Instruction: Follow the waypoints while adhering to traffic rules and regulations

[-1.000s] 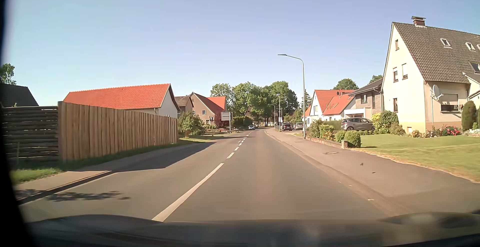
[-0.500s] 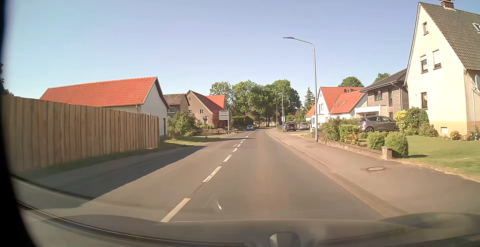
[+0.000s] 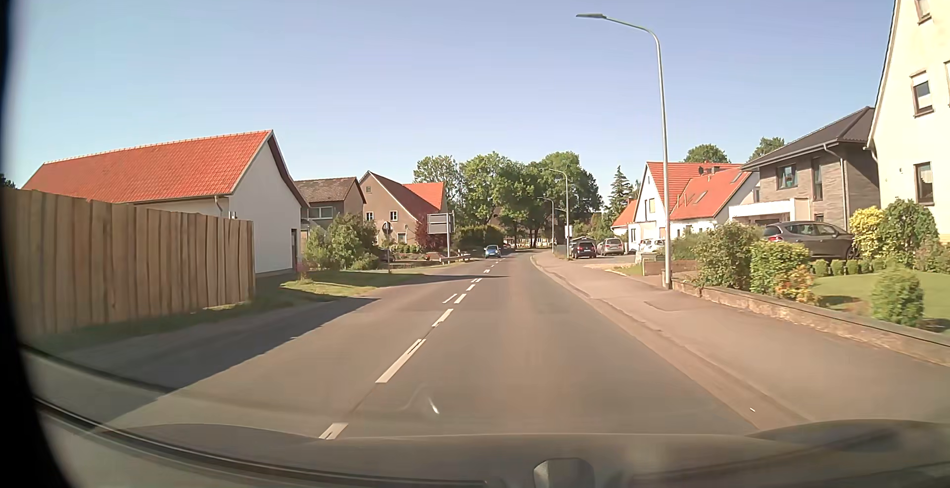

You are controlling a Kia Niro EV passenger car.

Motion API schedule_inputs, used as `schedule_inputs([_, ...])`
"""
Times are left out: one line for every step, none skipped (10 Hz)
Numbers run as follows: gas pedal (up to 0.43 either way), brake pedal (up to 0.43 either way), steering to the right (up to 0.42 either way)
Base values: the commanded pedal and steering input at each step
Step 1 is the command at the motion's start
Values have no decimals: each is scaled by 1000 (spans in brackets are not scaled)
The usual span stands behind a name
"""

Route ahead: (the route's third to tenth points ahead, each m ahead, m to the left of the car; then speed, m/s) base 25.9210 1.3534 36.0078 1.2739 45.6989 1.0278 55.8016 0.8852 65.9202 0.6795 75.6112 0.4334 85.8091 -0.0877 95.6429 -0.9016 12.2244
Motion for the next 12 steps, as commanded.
schedule_inputs([268, 6, -2])
schedule_inputs([248, 6, -2])
schedule_inputs([240, 6, -2])
schedule_inputs([240, 6, -2])
schedule_inputs([240, 6, -1])
schedule_inputs([240, 6, -2])
schedule_inputs([240, 6, -1])
schedule_inputs([240, 6, -1])
schedule_inputs([240, 6, -1])
schedule_inputs([240, 6, 0])
schedule_inputs([248, 6, 2])
schedule_inputs([248, 6, 4])
